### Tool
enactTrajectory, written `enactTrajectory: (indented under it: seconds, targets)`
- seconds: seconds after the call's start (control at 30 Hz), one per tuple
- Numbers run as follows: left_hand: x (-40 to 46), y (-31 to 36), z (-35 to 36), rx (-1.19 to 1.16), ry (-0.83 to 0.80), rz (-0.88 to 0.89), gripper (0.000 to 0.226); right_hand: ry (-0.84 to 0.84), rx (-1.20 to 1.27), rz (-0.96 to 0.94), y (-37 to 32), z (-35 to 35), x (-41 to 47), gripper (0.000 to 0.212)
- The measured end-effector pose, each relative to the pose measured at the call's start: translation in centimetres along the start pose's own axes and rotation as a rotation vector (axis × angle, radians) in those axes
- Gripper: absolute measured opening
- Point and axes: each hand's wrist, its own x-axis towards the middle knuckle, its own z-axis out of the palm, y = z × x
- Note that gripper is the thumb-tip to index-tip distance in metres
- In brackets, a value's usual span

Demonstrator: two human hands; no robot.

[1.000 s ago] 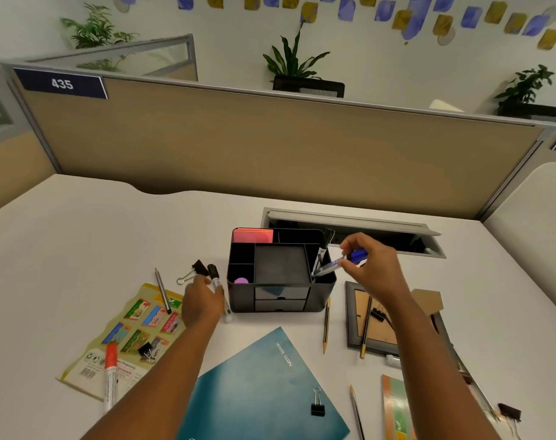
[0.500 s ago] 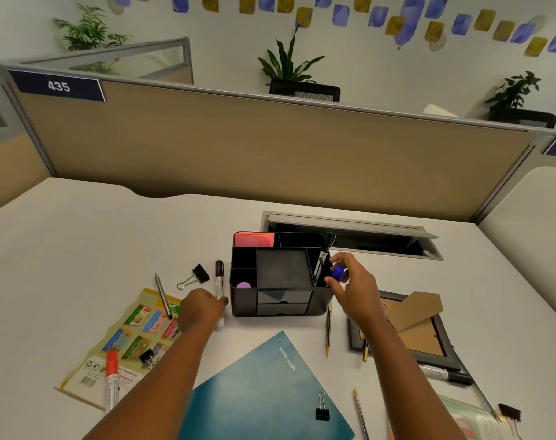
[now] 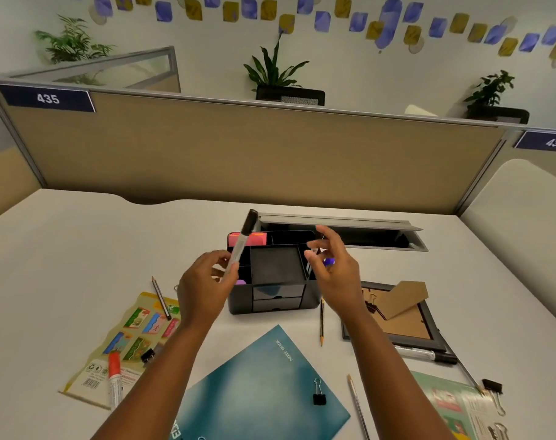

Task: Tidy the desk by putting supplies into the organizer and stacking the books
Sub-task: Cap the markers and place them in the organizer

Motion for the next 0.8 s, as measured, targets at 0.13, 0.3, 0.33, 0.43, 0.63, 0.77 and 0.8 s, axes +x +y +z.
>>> enactTrajectory:
  seconds: [0.13, 0.3, 0.33, 0.43, 0.63, 0.77, 0.8]
  targets:
    - [-0.5, 1.7, 0.6, 0.064, -0.132, 0.240, 0.024, -0.133, 0.314, 0.079, -0.6, -0.3, 0.2, 0.068]
    - [-1.4, 2.7, 2.0, 0.105, -0.228, 0.377, 0.026, -0.141, 0.335, 0.016, -0.3, -1.2, -0.1, 0.038]
    - [-1.5, 2.8, 2.3, 0.104, -0.239, 0.389, 0.023, -0.126, 0.309, 0.002, -0.2, -1.3, -0.3, 0.034]
    - [-1.9, 3.0, 2.9, 0.034, -0.256, 0.345, 0.025, -0.012, 0.322, -0.020, 0.0, -1.8, -0.6, 0.029]
    - [-2.3, 0.3, 1.9, 0.041, -0.140, 0.138, 0.039, 0.379, 0.160, -0.003, 1.4, -3.0, -0.5, 0.028]
    - [-3.0, -2.6, 0.3, 0.080, -0.055, -0.054, 0.031, 0.339, -0.019, 0.001, 2.9, -2.4, -0.6, 0.031]
    - [-3.2, -3.5, -0.2, 0.124, -0.026, -0.113, 0.030, 0.305, -0.050, 0.014, 3.2, -2.0, -0.6, 0.031]
